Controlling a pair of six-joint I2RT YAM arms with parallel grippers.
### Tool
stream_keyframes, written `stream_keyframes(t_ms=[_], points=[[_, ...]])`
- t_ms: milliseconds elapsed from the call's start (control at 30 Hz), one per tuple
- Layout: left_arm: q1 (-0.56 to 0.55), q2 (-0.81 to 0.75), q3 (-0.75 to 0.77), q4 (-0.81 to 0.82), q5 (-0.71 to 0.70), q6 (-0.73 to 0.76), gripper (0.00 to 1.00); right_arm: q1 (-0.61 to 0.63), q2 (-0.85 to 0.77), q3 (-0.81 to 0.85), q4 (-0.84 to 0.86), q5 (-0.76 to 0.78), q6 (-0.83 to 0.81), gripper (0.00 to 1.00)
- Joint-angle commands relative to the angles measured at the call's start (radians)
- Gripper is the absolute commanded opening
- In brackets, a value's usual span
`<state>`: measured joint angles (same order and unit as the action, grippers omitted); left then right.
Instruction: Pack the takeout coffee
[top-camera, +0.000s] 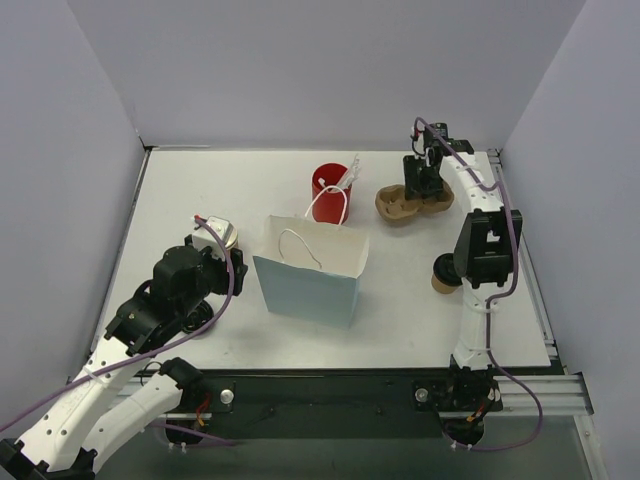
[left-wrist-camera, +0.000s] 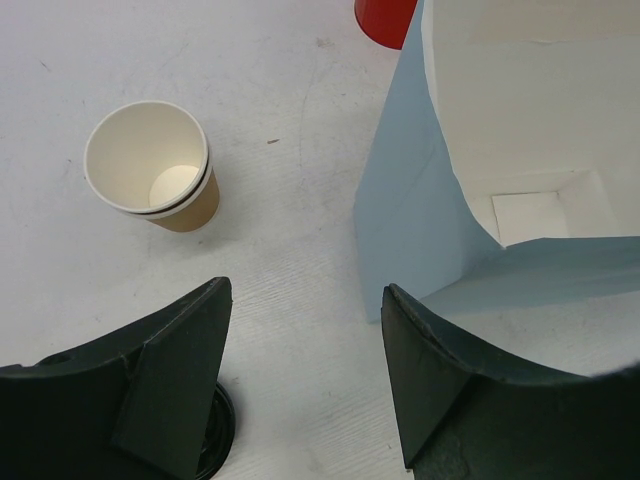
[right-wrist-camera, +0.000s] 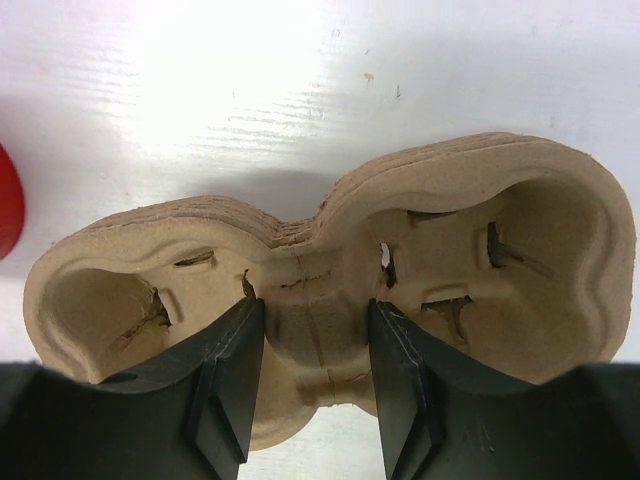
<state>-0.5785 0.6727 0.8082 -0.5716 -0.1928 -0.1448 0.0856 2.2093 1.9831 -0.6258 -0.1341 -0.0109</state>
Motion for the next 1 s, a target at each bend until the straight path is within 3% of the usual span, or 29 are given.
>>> stream_keyframes(t_ms=[0,300,567,733,967], points=[[0.008,-0.002,0.003,0.053,0.015,0.002,0.71,-0.007,-0.111,0.042,-0.023,0.054,0.051,0.36],[0.009,0.005,0.005,0.053,0.021,0.001,0.71,-0.007,-0.077,0.026,-0.063,0.099,0.069,0.4],[0.016,0.005,0.006,0.055,0.024,0.001,0.71,-0.017,-0.12,0.007,-0.078,0.057,0.183,0.41],[0.017,0.004,0.005,0.056,0.029,-0.001,0.71,-0.004,-0.065,0.002,-0.08,0.08,0.164,0.44],[0.019,0.007,0.006,0.056,0.032,0.001,0.71,0.019,-0.108,0.019,-0.081,0.122,0.155,0.44]])
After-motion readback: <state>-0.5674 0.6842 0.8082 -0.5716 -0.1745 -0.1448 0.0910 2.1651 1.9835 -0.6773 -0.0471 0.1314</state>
